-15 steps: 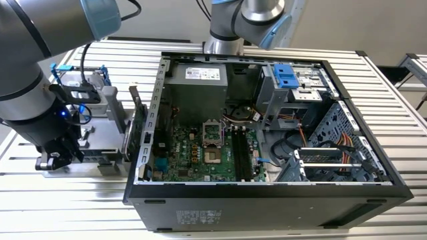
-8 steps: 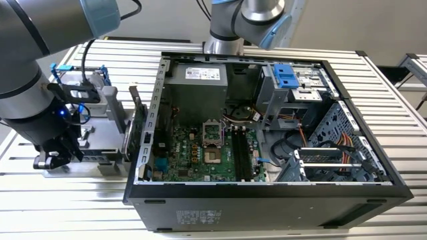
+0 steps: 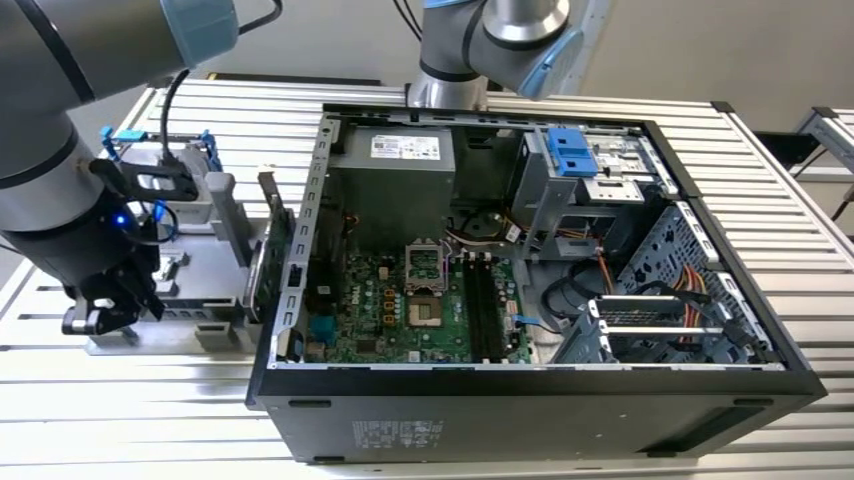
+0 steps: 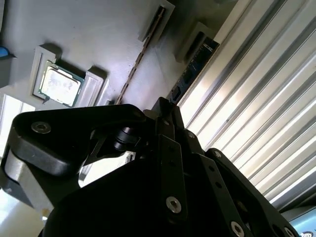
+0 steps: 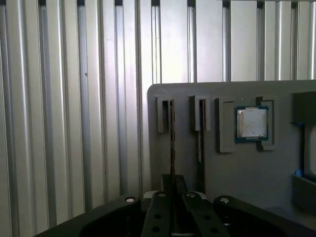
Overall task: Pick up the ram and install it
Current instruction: 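Pick up the ram and move it above insertion slot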
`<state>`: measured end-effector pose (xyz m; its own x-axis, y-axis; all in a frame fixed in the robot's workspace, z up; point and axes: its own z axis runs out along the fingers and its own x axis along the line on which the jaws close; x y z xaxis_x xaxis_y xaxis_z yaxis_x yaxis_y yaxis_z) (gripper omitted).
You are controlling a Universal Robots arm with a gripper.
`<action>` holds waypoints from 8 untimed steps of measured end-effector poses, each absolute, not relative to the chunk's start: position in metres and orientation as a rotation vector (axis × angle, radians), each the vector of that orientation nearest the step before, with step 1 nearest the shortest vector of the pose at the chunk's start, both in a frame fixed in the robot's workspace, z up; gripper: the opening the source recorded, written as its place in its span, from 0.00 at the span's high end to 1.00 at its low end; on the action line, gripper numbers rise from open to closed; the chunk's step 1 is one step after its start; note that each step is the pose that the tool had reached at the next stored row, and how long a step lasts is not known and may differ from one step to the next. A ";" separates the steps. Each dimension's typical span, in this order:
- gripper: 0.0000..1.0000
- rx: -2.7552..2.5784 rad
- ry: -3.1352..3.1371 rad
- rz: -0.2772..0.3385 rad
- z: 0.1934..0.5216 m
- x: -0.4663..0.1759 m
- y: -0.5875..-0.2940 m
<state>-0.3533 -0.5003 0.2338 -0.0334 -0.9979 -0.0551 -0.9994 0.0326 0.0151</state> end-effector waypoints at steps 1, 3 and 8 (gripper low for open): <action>1.00 -2.164 2.236 0.077 0.235 -0.353 -0.500; 1.00 -2.164 2.236 0.077 0.237 -0.353 -0.500; 1.00 -2.164 2.236 0.077 0.242 -0.353 -0.500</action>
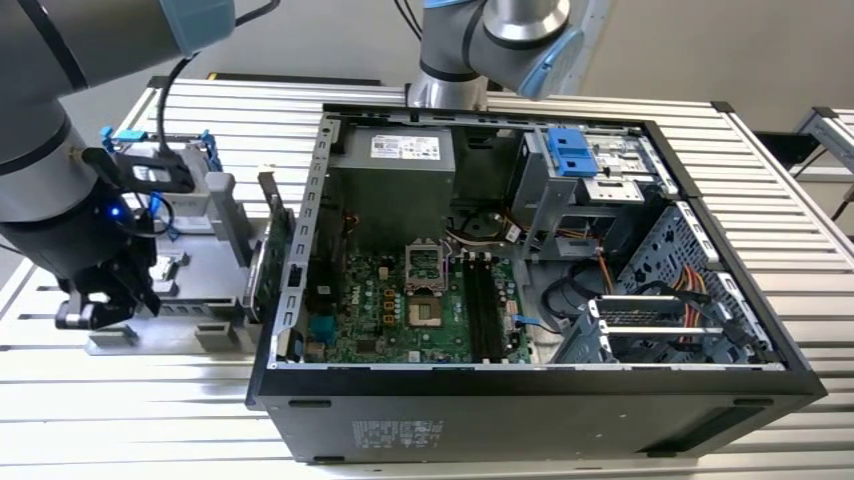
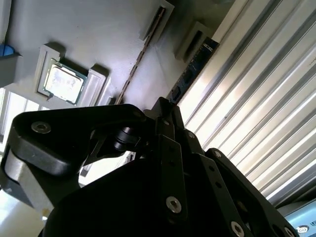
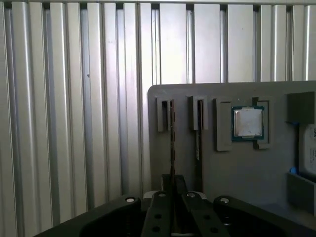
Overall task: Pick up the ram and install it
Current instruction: 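Pick up the ram and move it above insertion slot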
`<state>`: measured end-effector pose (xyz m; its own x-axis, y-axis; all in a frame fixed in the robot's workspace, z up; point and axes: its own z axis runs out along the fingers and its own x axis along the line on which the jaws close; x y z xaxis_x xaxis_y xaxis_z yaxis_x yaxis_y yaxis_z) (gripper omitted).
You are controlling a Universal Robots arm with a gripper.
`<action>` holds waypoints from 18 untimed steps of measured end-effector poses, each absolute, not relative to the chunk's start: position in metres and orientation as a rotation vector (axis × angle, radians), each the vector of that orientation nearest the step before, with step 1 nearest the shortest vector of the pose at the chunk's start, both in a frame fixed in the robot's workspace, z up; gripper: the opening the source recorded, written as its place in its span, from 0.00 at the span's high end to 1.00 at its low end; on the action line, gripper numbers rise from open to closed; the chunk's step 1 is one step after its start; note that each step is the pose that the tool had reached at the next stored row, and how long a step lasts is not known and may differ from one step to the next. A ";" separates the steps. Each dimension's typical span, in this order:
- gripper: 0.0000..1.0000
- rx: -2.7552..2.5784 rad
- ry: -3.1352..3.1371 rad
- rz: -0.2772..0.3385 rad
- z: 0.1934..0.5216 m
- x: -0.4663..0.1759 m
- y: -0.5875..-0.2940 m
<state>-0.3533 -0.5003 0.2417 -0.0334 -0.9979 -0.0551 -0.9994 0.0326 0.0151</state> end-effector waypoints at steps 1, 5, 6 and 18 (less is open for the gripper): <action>1.00 -2.164 2.236 0.077 0.243 -0.353 -0.500; 1.00 -2.164 2.236 0.077 0.247 -0.353 -0.500; 1.00 -2.164 2.236 0.077 0.248 -0.353 -0.500; 1.00 -2.164 2.236 0.077 0.262 -0.353 -0.500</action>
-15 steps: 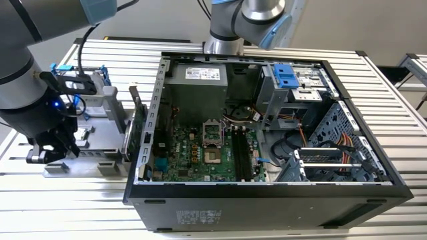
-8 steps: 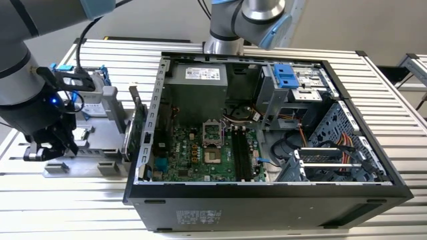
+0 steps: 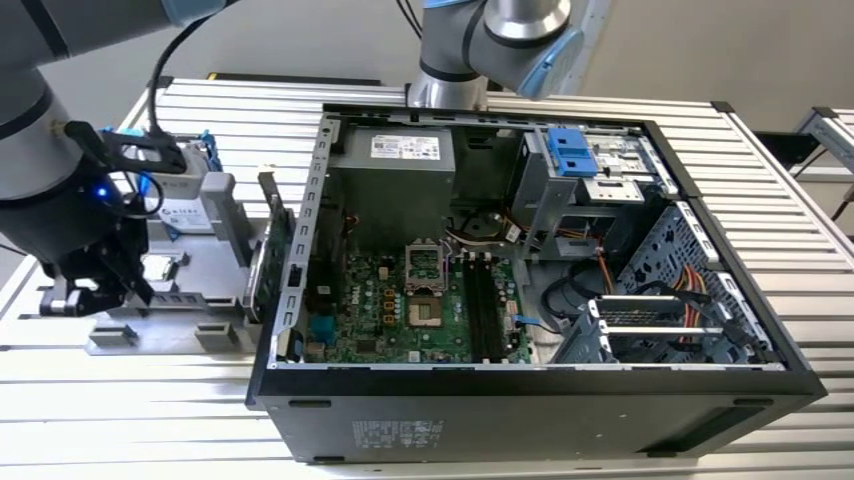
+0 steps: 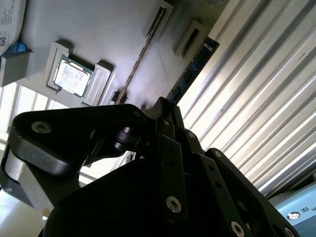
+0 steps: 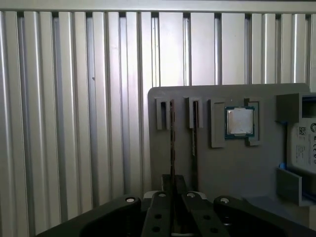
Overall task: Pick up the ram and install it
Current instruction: 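Pick up the ram and move it above insertion slot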
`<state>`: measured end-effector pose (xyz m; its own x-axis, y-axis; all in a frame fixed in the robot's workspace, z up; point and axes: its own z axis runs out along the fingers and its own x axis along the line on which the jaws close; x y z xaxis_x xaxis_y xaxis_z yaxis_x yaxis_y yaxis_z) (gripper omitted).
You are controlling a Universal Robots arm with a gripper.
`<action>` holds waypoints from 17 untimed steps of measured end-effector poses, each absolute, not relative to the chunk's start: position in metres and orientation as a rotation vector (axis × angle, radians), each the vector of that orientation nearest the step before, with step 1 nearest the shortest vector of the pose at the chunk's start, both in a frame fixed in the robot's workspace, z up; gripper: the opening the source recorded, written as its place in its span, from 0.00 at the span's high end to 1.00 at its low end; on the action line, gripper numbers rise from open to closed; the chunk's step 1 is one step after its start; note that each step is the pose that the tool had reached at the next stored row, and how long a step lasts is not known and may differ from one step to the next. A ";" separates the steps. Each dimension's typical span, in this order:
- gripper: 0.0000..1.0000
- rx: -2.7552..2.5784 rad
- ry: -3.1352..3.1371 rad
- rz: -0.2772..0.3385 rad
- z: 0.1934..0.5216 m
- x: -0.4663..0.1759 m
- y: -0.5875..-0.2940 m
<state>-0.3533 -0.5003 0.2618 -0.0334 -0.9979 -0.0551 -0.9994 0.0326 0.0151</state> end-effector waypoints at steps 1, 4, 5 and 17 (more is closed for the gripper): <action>1.00 -2.163 2.236 0.077 0.263 -0.353 -0.500; 1.00 -2.164 2.236 0.077 0.266 -0.353 -0.500; 1.00 -2.163 2.236 0.077 0.267 -0.353 -0.500; 1.00 -2.163 2.236 0.077 0.278 -0.353 -0.500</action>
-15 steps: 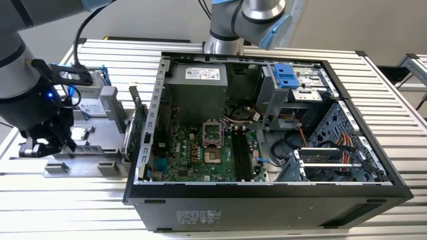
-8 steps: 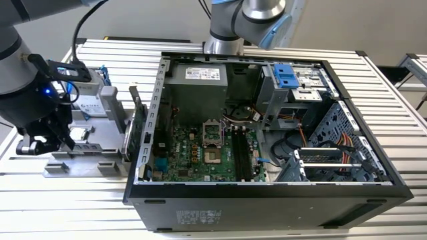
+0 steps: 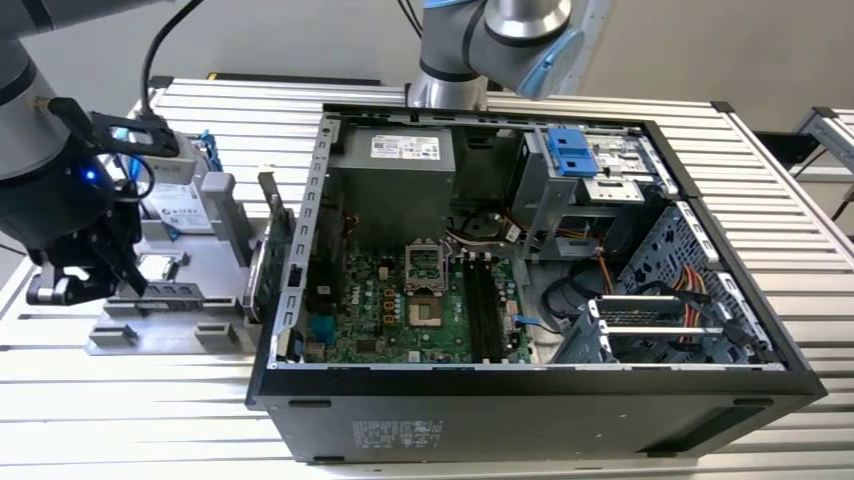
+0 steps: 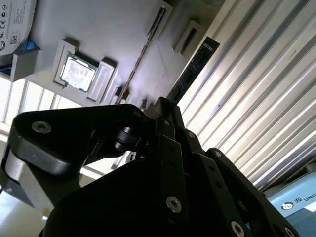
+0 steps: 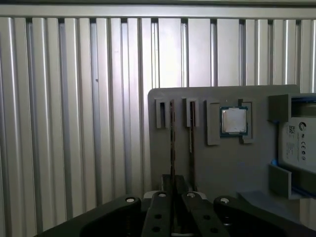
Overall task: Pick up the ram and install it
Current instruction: 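Pick up the ram and move it above insertion slot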
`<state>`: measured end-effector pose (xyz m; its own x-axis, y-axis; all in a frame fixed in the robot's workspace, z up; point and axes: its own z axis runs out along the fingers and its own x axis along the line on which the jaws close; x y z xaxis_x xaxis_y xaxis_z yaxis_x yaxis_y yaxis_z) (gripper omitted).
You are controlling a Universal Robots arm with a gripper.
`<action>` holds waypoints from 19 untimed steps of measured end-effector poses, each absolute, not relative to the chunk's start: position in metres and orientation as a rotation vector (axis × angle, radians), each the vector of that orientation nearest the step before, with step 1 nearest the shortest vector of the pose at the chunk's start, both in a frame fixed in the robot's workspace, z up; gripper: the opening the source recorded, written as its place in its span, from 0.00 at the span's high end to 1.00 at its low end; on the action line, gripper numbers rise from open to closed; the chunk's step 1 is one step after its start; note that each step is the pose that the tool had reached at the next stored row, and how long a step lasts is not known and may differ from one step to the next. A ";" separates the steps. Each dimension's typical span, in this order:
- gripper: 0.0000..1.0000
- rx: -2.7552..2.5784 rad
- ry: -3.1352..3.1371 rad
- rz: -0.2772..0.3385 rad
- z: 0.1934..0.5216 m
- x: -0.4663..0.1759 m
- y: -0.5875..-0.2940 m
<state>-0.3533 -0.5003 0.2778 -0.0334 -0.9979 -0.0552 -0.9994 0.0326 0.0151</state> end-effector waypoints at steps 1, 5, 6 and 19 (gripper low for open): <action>1.00 -2.163 2.236 0.077 0.279 -0.353 -0.500; 1.00 -2.164 2.236 0.077 0.283 -0.353 -0.500; 1.00 -2.164 2.236 0.077 0.284 -0.353 -0.500; 1.00 -2.164 2.236 0.077 0.298 -0.353 -0.500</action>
<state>-0.3533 -0.5003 0.2980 -0.0334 -0.9979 -0.0550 -0.9994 0.0326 0.0152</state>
